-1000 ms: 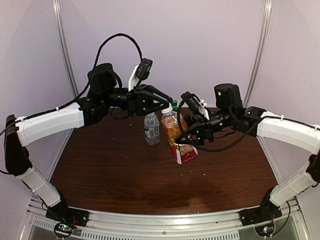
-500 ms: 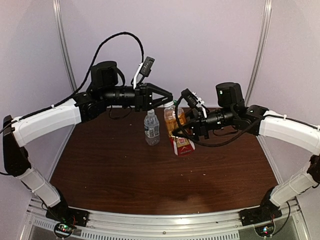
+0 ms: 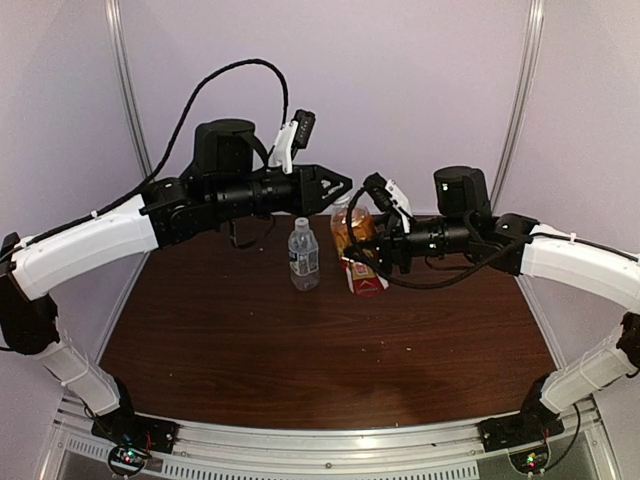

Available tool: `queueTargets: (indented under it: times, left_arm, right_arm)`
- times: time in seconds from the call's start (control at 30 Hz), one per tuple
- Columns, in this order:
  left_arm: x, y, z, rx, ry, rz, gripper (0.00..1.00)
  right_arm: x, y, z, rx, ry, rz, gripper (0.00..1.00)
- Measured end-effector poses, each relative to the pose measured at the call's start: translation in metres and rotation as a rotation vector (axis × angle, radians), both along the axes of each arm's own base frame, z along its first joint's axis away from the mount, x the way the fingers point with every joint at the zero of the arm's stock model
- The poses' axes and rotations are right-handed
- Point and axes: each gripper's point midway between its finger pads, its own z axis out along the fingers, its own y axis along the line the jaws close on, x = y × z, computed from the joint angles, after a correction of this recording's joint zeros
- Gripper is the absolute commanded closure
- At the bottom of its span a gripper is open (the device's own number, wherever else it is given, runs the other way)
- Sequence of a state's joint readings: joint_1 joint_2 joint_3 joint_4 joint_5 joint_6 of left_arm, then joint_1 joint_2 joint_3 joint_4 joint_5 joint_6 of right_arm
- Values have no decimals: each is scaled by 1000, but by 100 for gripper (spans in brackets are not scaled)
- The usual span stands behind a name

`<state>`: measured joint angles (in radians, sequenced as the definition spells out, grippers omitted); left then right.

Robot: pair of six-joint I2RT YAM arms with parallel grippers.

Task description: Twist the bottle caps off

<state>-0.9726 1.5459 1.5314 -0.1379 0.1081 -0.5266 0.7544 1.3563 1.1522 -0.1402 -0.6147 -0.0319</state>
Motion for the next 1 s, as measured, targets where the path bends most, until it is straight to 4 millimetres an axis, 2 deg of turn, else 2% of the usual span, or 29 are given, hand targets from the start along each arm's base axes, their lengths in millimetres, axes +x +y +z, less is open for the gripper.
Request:
queueTargets:
  times: [0.2, 0.33, 0.47, 0.67, 0.87, 1.0]
  left_arm:
    - [-4, 0, 3, 15, -44, -28, 52]
    - [-21, 1, 9, 48, -121, -112, 32]
    - [-46, 9, 23, 56, -213, -221, 21]
    - [-83, 24, 45, 26, -343, -389, 20]
    - [-85, 35, 47, -21, -355, -505, 26]
    - [-87, 34, 47, -54, -352, -575, 32]
  right_arm:
    - [-5, 2, 1, 7, -4, 35, 45]
    - [-15, 4, 4, 25, 10, 100, 43]
    - [-31, 6, 6, 45, 27, 193, 43]
    - [-56, 8, 12, 81, 62, 333, 43]
    - [-75, 8, 20, 113, 98, 451, 43]
    - [-84, 7, 25, 130, 116, 502, 43]
